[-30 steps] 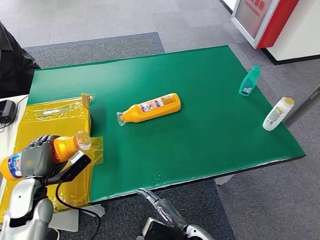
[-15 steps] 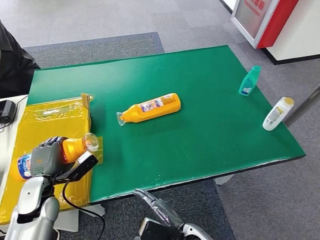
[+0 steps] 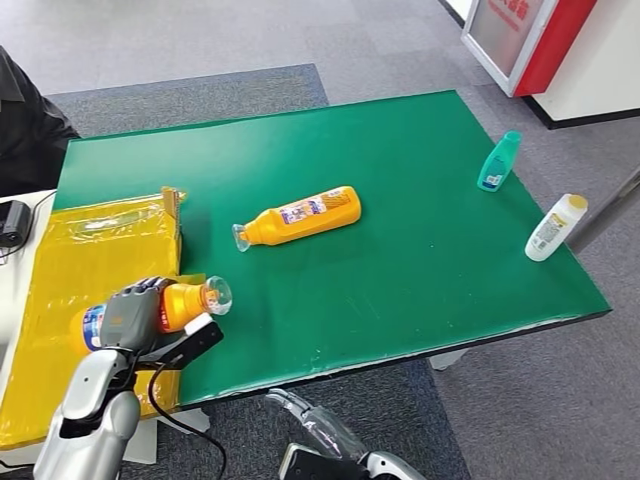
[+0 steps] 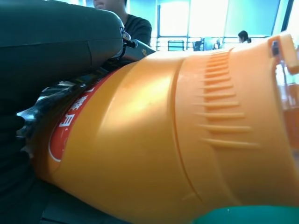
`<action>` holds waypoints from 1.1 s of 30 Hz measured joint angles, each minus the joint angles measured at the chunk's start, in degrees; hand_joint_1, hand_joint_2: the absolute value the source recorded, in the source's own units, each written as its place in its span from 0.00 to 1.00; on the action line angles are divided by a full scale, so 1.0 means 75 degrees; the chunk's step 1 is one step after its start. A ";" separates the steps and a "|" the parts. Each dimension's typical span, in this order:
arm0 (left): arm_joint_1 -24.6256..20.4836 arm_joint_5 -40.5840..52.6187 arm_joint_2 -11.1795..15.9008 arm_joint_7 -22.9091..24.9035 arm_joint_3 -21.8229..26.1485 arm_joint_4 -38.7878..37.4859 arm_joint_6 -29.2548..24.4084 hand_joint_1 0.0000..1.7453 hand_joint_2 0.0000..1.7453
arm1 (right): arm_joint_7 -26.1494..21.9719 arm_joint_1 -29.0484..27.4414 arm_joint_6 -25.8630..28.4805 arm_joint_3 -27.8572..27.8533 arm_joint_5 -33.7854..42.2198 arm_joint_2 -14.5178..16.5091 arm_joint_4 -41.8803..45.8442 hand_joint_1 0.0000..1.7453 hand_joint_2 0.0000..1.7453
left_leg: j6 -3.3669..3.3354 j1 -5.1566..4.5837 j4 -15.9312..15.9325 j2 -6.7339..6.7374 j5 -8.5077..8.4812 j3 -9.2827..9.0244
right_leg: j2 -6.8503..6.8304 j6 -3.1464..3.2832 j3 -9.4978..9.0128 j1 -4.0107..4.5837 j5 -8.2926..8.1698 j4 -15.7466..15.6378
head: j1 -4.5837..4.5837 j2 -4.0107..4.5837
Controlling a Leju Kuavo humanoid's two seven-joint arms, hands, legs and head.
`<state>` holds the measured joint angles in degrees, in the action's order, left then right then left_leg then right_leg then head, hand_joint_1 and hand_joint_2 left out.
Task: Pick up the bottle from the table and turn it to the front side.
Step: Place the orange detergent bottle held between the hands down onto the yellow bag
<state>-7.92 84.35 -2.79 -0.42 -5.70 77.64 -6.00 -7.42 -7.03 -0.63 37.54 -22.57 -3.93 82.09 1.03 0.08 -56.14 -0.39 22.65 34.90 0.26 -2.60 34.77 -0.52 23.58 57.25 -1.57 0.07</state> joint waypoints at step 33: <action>-0.0106 0.0047 -0.0059 0.0029 -0.0007 -0.0313 -0.0085 0.00 1.00 | 0.0029 0.0200 -0.0242 -0.0004 -0.0203 0.0256 -0.0396 0.00 1.00 | 0.0003 0.0000 0.0000 0.0000 -0.0006 0.0000 | -0.0001 0.0000 -0.0003 0.0000 -0.0005 0.0001 | 0.0000 0.0000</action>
<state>-8.71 84.70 -3.23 -0.20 -5.75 75.29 -6.64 -7.20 -5.53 -2.44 37.52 -24.09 -2.01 79.12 1.05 0.08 -56.14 -0.39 22.61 34.90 0.25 -2.60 34.74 -0.52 23.54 57.26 -1.57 0.07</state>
